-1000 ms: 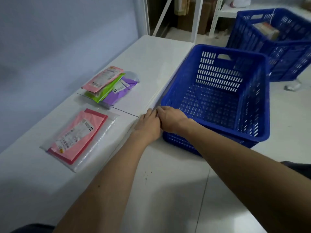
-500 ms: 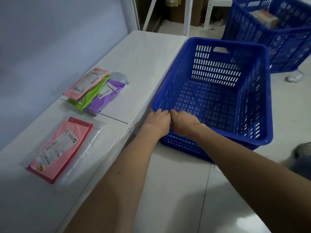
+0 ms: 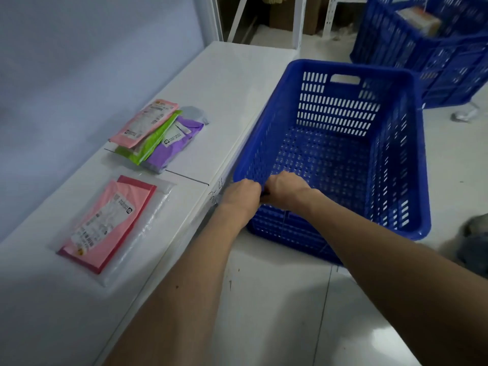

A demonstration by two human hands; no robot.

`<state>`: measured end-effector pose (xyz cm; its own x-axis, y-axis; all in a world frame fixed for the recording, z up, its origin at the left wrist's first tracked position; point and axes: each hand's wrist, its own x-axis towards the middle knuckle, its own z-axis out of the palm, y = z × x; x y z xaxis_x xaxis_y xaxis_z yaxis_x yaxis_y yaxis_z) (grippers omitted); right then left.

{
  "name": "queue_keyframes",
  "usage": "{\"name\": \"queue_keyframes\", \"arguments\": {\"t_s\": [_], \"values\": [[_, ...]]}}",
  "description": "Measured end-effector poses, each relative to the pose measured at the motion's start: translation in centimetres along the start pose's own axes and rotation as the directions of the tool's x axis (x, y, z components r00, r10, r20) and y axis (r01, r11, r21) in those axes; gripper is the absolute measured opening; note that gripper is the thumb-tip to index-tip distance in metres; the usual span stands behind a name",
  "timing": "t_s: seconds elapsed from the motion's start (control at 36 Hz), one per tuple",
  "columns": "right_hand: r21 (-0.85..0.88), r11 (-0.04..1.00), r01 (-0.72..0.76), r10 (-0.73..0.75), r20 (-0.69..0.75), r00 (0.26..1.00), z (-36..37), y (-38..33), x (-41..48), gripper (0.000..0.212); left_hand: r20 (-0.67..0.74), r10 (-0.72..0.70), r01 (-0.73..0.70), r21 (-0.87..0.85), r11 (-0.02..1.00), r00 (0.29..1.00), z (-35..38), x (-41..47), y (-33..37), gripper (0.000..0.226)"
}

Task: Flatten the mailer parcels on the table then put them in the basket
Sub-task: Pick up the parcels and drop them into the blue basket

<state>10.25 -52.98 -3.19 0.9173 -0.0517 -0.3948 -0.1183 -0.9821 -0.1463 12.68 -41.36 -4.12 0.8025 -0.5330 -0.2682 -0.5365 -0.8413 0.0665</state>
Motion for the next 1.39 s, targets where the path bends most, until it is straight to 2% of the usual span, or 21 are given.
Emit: {"name": "queue_keyframes", "arguments": {"t_s": [0.19, 0.31, 0.56, 0.67, 0.75, 0.83, 1.03, 1.14, 1.28, 1.39], "values": [[0.013, 0.996, 0.086, -0.087, 0.068, 0.994, 0.8, -3.8, -3.6, 0.046, 0.083, -0.065, 0.059, 0.075, 0.995, 0.994, 0.8, -3.4, -2.3, 0.023], [0.019, 0.989, 0.147, -0.148, 0.071, 0.986, 1.8, -6.4, -5.1, 0.035, 0.132, -0.106, 0.09, 0.123, 0.988, 0.986, 0.7, -5.9, -3.5, 0.022], [-0.034, 0.979, 0.2, -0.193, 0.152, 0.969, 3.3, -10.1, -7.5, 0.036, 0.159, -0.083, 0.061, 0.138, 0.989, 0.984, 1.3, -11.2, -5.1, 0.019], [-0.035, 0.975, 0.221, -0.211, 0.187, 0.96, 4.0, -11.4, -8.3, 0.02, 0.199, -0.078, 0.046, 0.161, 0.986, 0.977, 1.5, -12.9, -5.3, 0.021], [-0.015, 0.97, 0.244, -0.236, 0.21, 0.949, 4.8, -12.2, -8.8, 0.025, 0.249, -0.066, 0.022, 0.176, 0.984, 0.966, 1.4, -14.0, -5.3, 0.021], [-0.008, 0.962, 0.273, -0.265, 0.205, 0.942, 5.8, -12.6, -9.0, 0.032, 0.313, -0.046, -0.012, 0.181, 0.983, 0.949, 1.2, -14.7, -5.7, 0.021], [0.036, 0.955, 0.296, -0.296, 0.232, 0.927, 6.9, -13.8, -10.6, 0.032, 0.422, -0.057, -0.029, 0.195, 0.98, 0.905, 1.3, -16.6, -6.1, 0.021], [0.09, 0.955, 0.283, -0.297, 0.267, 0.917, 7.7, -15.0, -11.4, 0.035, 0.517, -0.105, -0.021, 0.232, 0.972, 0.849, 0.8, -17.3, -6.2, 0.016], [0.204, 0.953, 0.223, -0.287, 0.38, 0.879, 8.9, -16.1, -11.6, 0.039, 0.647, -0.183, -0.012, 0.285, 0.958, 0.74, -0.3, -17.6, -6.3, 0.023], [0.157, 0.957, 0.245, -0.288, 0.397, 0.872, 9.1, -16.8, -12.1, 0.043, 0.652, -0.184, 0.031, 0.24, 0.97, 0.735, -0.6, -17.3, -7.0, 0.026]]}}
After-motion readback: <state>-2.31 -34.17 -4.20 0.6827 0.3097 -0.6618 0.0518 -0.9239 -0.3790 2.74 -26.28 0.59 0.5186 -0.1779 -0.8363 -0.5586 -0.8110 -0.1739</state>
